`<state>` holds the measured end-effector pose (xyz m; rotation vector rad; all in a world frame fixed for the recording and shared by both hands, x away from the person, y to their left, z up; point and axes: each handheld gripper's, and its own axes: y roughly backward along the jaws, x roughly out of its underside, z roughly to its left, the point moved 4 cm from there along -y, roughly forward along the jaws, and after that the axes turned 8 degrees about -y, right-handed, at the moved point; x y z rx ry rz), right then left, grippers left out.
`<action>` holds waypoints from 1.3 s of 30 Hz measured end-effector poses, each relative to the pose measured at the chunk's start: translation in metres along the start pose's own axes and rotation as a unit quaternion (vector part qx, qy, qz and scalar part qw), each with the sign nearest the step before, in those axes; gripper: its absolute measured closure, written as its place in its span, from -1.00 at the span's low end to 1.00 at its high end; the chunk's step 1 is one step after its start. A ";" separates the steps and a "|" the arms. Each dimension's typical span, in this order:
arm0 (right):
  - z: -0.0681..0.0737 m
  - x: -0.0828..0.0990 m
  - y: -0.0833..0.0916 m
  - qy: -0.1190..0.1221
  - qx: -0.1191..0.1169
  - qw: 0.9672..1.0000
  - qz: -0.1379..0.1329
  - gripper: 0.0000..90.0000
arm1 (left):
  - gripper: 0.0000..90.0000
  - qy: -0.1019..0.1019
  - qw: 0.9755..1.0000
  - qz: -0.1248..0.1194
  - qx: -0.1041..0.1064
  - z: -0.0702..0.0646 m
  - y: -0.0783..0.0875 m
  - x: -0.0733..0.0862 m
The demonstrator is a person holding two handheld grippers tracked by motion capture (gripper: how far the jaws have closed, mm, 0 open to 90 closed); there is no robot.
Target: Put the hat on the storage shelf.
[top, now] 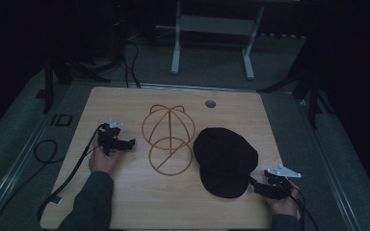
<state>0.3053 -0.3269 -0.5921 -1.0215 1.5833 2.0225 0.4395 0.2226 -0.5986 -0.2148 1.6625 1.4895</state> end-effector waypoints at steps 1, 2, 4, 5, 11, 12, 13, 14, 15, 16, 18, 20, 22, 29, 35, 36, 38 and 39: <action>0.000 0.000 0.000 0.000 0.000 1.000 0.000 -0.38 | -0.95 0.000 1.000 0.000 0.000 0.000 0.000 0.000; 0.000 0.000 0.000 -0.002 0.001 1.000 -0.001 -0.38 | -0.95 0.000 1.000 0.000 0.000 0.000 0.000 0.000; 0.001 0.000 0.000 -0.004 0.005 1.000 -0.001 -0.38 | -0.95 0.000 1.000 0.000 0.000 0.000 0.000 0.000; 0.001 -0.001 0.000 -0.005 0.005 1.000 0.002 -0.38 | -0.95 0.000 1.000 0.000 0.000 0.000 0.000 0.000; 0.000 -0.004 -0.001 0.001 0.003 1.000 0.020 -0.40 | -0.95 0.000 1.000 0.000 0.000 0.000 0.000 0.000; -0.001 -0.005 -0.001 0.003 0.001 1.000 0.023 -0.40 | -0.95 0.000 1.000 0.000 0.000 0.000 0.000 0.000; -0.001 -0.006 -0.001 0.004 0.000 1.000 0.028 -0.40 | -0.95 0.000 1.000 0.000 0.000 0.000 0.000 0.000; -0.001 -0.007 -0.001 0.004 0.002 0.999 0.036 -0.40 | -0.95 0.000 1.000 0.000 0.000 0.000 0.000 0.000; -0.001 -0.009 -0.002 0.005 0.002 0.999 0.045 -0.40 | -0.95 0.000 1.000 0.000 0.000 0.000 0.000 0.000; -0.001 -0.011 -0.002 0.007 0.003 0.998 0.055 -0.40 | -0.95 0.000 1.000 0.000 0.000 0.000 0.000 0.000; -0.001 -0.014 -0.002 0.014 -0.003 0.997 0.071 -0.38 | -0.95 0.000 1.000 0.000 0.000 0.000 0.000 0.000; -0.002 -0.016 -0.002 0.022 -0.010 0.997 0.079 -0.22 | -0.95 0.001 1.000 0.000 -0.001 0.000 0.000 0.000; -0.002 -0.016 -0.001 0.030 -0.015 0.996 0.082 -0.17 | -0.95 0.001 1.000 0.000 -0.001 0.000 0.000 0.000; 0.003 -0.024 0.004 0.088 -0.029 0.991 0.098 -0.12 | -0.95 0.001 1.000 0.000 -0.001 0.000 0.000 0.000; 0.004 -0.033 0.014 0.118 -0.030 0.987 0.108 -0.09 | -0.95 0.001 1.000 0.000 -0.001 0.000 0.000 0.000; 0.004 -0.036 0.018 0.124 -0.035 0.986 0.108 -0.08 | -0.95 0.001 1.000 0.000 -0.001 0.000 0.000 0.000; 0.004 -0.040 0.023 0.130 -0.042 0.985 0.108 -0.07 | -0.95 0.002 1.000 -0.001 -0.002 0.000 0.000 0.000; 0.004 -0.042 0.025 0.134 -0.043 0.984 0.108 -0.07 | -0.95 0.002 1.000 -0.001 -0.002 0.000 0.000 0.000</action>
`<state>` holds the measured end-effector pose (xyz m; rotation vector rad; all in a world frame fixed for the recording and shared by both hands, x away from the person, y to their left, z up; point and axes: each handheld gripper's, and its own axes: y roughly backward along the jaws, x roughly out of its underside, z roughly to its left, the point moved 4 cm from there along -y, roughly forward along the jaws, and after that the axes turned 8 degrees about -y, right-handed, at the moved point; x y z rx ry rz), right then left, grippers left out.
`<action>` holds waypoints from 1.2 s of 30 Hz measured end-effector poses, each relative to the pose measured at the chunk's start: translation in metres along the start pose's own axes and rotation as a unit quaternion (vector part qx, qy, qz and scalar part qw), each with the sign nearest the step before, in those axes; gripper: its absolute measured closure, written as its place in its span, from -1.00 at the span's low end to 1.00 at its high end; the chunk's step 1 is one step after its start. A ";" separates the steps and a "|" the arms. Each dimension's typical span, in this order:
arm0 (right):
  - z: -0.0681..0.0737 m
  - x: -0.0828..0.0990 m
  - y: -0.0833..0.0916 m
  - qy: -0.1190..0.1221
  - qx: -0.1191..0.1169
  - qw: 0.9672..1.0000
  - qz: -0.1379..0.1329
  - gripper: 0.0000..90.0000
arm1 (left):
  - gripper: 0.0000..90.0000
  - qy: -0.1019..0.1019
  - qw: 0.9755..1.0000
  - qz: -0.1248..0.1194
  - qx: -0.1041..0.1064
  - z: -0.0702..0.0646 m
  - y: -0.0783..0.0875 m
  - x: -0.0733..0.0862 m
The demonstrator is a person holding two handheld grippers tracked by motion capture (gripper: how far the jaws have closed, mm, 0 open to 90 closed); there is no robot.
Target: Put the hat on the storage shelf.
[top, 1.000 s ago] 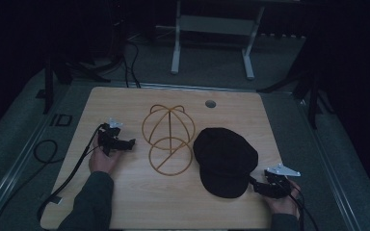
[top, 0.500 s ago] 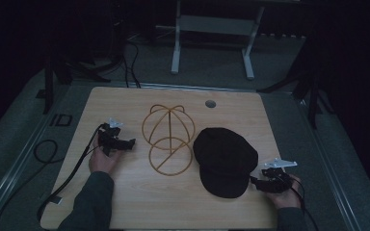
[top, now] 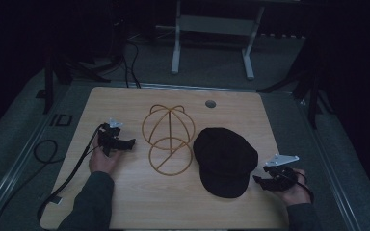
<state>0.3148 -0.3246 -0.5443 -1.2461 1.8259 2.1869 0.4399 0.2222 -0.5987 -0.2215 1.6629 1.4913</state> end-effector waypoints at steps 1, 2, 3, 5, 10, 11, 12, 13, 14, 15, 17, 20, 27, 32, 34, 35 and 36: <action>0.000 -0.001 0.002 0.004 -0.001 1.000 0.002 -0.07 | -0.95 0.000 1.000 0.000 0.000 0.000 0.000 0.000; 0.000 -0.002 0.005 0.010 -0.001 1.000 0.004 -0.06 | -0.95 0.000 1.000 0.000 0.000 0.000 0.000 0.000; 0.000 -0.003 0.007 0.015 -0.003 1.000 0.006 -0.05 | -0.95 0.000 1.000 0.000 0.000 0.000 0.000 0.000; 0.002 -0.006 0.011 0.025 -0.006 1.000 0.010 -0.05 | -0.95 0.001 1.000 0.001 0.000 0.000 0.000 0.000; 0.009 -0.013 0.019 0.056 -0.017 0.998 0.025 -0.02 | -0.95 0.001 1.000 0.001 0.000 -0.001 0.000 0.000; 0.011 -0.015 0.020 0.060 -0.019 0.998 0.029 -0.02 | -0.95 0.001 1.000 0.001 0.000 -0.001 0.000 0.000; 0.012 -0.017 0.020 0.065 -0.019 0.997 0.032 -0.02 | -0.95 0.001 1.000 0.001 0.000 -0.001 0.000 0.000; 0.013 -0.018 0.020 0.069 -0.021 0.997 0.034 -0.02 | -0.95 0.001 1.000 0.001 0.001 -0.002 0.000 0.000; 0.015 -0.020 0.021 0.072 -0.023 0.997 0.034 -0.03 | -0.95 0.001 1.000 0.001 0.000 -0.002 0.000 0.000; 0.016 -0.022 0.021 0.075 -0.025 0.996 0.033 -0.03 | -0.95 0.001 1.000 0.001 0.000 -0.002 0.000 0.000; 0.018 -0.026 0.022 0.080 -0.028 0.996 0.033 -0.03 | -0.95 0.001 1.000 0.001 0.000 -0.002 0.001 0.000; 0.022 -0.031 0.023 0.091 -0.035 0.995 0.033 -0.04 | -0.95 0.000 1.000 0.001 0.000 -0.002 0.001 0.000; 0.035 -0.044 0.027 0.121 -0.044 0.991 0.032 -0.06 | -0.95 0.000 1.000 0.001 0.001 -0.002 0.001 0.000; 0.044 -0.052 0.030 0.136 -0.052 0.989 0.028 -0.08 | -0.95 0.000 1.000 0.001 0.001 -0.002 0.001 0.000; 0.048 -0.055 0.029 0.144 -0.056 0.988 0.026 -0.09 | -0.95 0.000 1.000 0.001 0.001 -0.002 0.001 0.000; 0.051 -0.057 0.029 0.149 -0.057 0.987 0.026 -0.09 | -0.95 0.000 1.000 0.001 0.001 -0.002 0.001 0.000; 0.054 -0.058 0.028 0.153 -0.057 0.986 0.027 -0.10 | -0.95 0.000 1.000 0.001 0.001 -0.002 0.001 0.000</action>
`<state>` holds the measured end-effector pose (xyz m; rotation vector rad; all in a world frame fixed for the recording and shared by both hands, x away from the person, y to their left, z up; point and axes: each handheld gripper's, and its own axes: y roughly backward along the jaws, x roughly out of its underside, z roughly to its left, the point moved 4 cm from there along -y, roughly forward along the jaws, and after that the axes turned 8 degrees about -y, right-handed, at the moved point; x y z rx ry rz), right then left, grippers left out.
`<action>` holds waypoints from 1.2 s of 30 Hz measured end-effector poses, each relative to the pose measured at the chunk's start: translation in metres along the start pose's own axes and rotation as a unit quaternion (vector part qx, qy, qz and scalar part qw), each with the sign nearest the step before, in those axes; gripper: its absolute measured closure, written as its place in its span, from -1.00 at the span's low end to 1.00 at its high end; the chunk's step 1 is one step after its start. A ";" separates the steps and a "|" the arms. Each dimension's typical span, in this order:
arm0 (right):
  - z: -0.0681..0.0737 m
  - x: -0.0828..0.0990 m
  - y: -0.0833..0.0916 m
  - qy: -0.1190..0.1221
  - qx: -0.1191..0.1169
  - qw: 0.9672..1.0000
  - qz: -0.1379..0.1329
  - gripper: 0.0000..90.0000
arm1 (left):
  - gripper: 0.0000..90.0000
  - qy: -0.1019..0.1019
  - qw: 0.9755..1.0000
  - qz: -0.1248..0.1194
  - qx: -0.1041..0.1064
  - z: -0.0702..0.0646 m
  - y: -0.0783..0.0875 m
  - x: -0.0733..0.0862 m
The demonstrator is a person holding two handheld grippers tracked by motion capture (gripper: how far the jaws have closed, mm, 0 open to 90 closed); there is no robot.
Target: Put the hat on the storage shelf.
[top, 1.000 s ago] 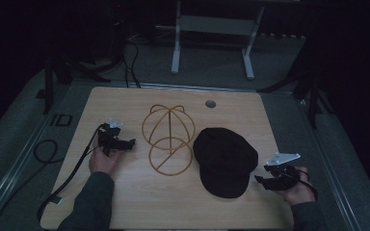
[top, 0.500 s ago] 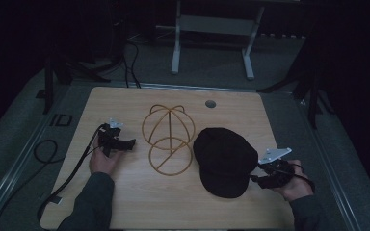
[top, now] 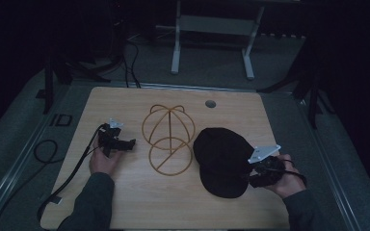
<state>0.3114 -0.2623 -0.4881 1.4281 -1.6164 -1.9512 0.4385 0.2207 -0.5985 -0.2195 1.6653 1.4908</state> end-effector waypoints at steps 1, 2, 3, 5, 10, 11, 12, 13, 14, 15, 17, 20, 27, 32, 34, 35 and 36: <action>0.002 -0.002 -0.001 0.003 -0.001 1.000 0.001 -0.10 | -0.95 0.000 1.000 0.000 0.000 0.000 0.000 0.000; 0.004 -0.004 -0.002 0.006 -0.003 1.000 0.001 -0.10 | -0.95 0.000 1.000 0.000 0.000 0.000 0.000 0.000; 0.005 -0.006 -0.003 0.008 -0.005 1.000 0.000 -0.10 | -0.95 0.000 1.000 0.000 0.000 0.000 0.000 0.000; 0.008 -0.011 -0.005 0.013 -0.008 1.000 -0.002 -0.11 | -0.95 0.000 1.000 0.000 0.000 0.000 0.000 0.000; 0.016 -0.019 -0.015 0.027 -0.019 0.999 0.006 -0.11 | -0.95 0.000 1.000 0.000 0.000 0.000 0.000 0.000; 0.017 -0.021 -0.017 0.030 -0.020 0.999 0.008 -0.11 | -0.95 0.000 1.000 0.000 0.000 0.000 0.000 0.000; 0.019 -0.022 -0.020 0.033 -0.023 0.999 0.010 -0.11 | -0.95 0.000 1.000 0.000 0.000 0.000 0.000 0.000; 0.020 -0.023 -0.022 0.034 -0.025 0.999 0.012 -0.11 | -0.95 0.000 1.000 0.000 0.000 0.000 0.000 0.000; 0.021 -0.024 -0.025 0.035 -0.027 0.999 0.015 -0.11 | -0.95 0.000 1.000 0.000 0.000 0.000 0.000 0.000; 0.022 -0.025 -0.027 0.036 -0.029 0.999 0.018 -0.09 | -0.95 0.000 1.000 0.000 0.000 0.000 0.000 0.000; 0.022 -0.027 -0.031 0.039 -0.034 0.998 0.024 -0.07 | -0.95 0.000 1.000 0.000 0.000 0.000 0.000 0.000; 0.022 -0.028 -0.036 0.039 -0.038 0.998 0.032 -0.06 | -0.95 0.000 1.000 0.000 0.000 0.000 0.000 0.000; 0.024 -0.031 -0.049 0.047 -0.054 0.996 0.059 -0.05 | -0.95 0.000 1.000 0.000 0.000 0.000 0.000 0.000; 0.022 -0.034 -0.058 0.043 -0.070 0.994 0.079 0.04 | -0.95 0.000 1.000 0.000 0.000 0.000 0.000 0.000; 0.020 -0.035 -0.060 0.040 -0.081 0.992 0.085 0.16 | -0.95 0.000 1.000 0.000 0.000 0.000 0.000 0.000; 0.019 -0.035 -0.061 0.037 -0.089 0.991 0.091 0.21 | -0.95 0.000 1.000 0.000 0.000 0.000 0.000 0.000; 0.019 -0.035 -0.063 0.036 -0.095 0.990 0.095 0.25 | -0.95 0.000 1.000 0.000 0.000 0.000 0.000 0.000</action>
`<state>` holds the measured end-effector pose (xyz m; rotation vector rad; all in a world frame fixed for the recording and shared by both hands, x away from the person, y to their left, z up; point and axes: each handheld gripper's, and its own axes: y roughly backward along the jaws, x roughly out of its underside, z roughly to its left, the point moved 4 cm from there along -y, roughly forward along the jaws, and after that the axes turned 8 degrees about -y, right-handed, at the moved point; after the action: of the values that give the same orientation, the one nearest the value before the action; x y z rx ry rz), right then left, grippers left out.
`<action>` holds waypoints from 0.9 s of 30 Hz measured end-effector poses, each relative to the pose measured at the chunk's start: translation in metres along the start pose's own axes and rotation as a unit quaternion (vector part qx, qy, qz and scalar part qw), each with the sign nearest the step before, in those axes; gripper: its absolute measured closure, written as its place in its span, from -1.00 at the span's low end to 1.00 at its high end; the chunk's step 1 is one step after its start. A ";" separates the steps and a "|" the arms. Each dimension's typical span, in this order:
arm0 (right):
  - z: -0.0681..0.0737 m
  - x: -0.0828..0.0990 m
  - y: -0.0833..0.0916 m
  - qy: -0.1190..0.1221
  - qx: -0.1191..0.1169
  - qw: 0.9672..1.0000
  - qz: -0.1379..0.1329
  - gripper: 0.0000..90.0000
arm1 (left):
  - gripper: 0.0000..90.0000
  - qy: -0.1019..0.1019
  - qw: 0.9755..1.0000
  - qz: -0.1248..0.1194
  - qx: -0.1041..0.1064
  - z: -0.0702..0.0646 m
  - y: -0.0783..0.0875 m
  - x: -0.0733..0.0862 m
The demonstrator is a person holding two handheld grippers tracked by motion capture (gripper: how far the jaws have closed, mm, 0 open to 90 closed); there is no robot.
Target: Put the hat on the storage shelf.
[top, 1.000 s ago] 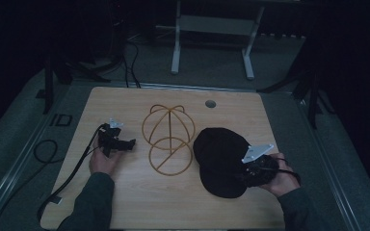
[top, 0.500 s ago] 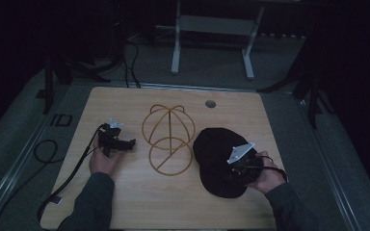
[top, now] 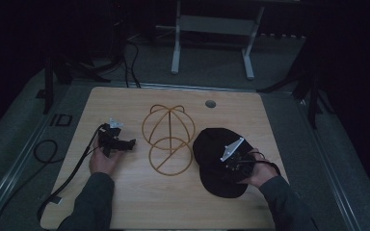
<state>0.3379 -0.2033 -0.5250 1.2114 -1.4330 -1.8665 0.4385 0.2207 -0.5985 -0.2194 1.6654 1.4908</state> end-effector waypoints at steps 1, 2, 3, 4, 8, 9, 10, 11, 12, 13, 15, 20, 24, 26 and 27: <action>-0.001 0.000 -0.001 0.001 -0.003 1.000 0.003 0.26 | -0.95 0.000 1.000 0.000 0.000 0.000 0.000 0.000; -0.001 -0.001 -0.002 0.000 -0.004 1.000 0.006 0.26 | -0.95 0.000 1.000 0.000 0.000 0.000 0.000 0.000; -0.001 -0.001 -0.003 0.000 -0.004 1.000 0.009 0.26 | -0.95 0.000 1.000 0.000 0.000 0.000 0.000 0.000; -0.001 -0.001 -0.005 0.001 -0.006 1.000 0.011 0.27 | -0.95 0.000 1.000 0.000 0.000 0.000 0.000 0.000; -0.005 -0.002 -0.007 -0.011 -0.025 1.000 0.014 0.28 | -0.95 0.000 1.000 0.000 0.000 0.000 0.000 0.000; -0.006 -0.002 -0.008 -0.012 -0.031 0.999 0.014 0.31 | -0.95 0.000 1.000 0.000 0.000 0.000 0.000 0.000; -0.006 -0.002 -0.008 -0.013 -0.038 0.999 0.016 0.36 | -0.95 0.000 1.000 0.000 0.000 0.000 0.000 0.000; -0.007 -0.002 -0.008 -0.014 -0.044 0.999 0.017 0.41 | -0.95 0.000 1.000 0.000 0.000 0.000 0.000 0.000; -0.007 -0.002 -0.008 -0.013 -0.050 0.999 0.018 0.48 | -0.95 0.000 1.000 0.000 0.000 0.000 0.000 0.000; -0.007 -0.002 -0.008 -0.011 -0.057 0.998 0.019 0.56 | -0.95 0.000 1.000 0.000 0.000 0.000 0.000 0.000; -0.005 -0.003 -0.008 -0.007 -0.063 0.998 0.023 0.63 | -0.95 0.000 1.000 0.000 0.000 0.000 0.000 0.000; -0.003 -0.004 -0.007 0.003 -0.060 0.998 0.031 0.69 | -0.95 0.000 1.000 0.000 0.000 0.000 0.000 0.000; -0.001 -0.006 -0.006 0.016 -0.056 0.997 0.040 0.71 | -0.95 0.000 1.000 0.000 0.000 0.000 0.000 0.000; 0.001 -0.007 -0.004 0.024 -0.050 0.997 0.047 0.72 | -0.95 0.000 1.000 0.000 0.000 0.000 0.000 0.000; 0.002 -0.007 -0.004 0.028 -0.049 0.997 0.049 0.73 | -0.95 0.000 1.000 0.000 0.000 0.000 0.000 0.000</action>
<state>0.3403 -0.1958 -0.5262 1.1164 -1.3306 -1.8007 0.4385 0.2207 -0.5985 -0.2195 1.6653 1.4908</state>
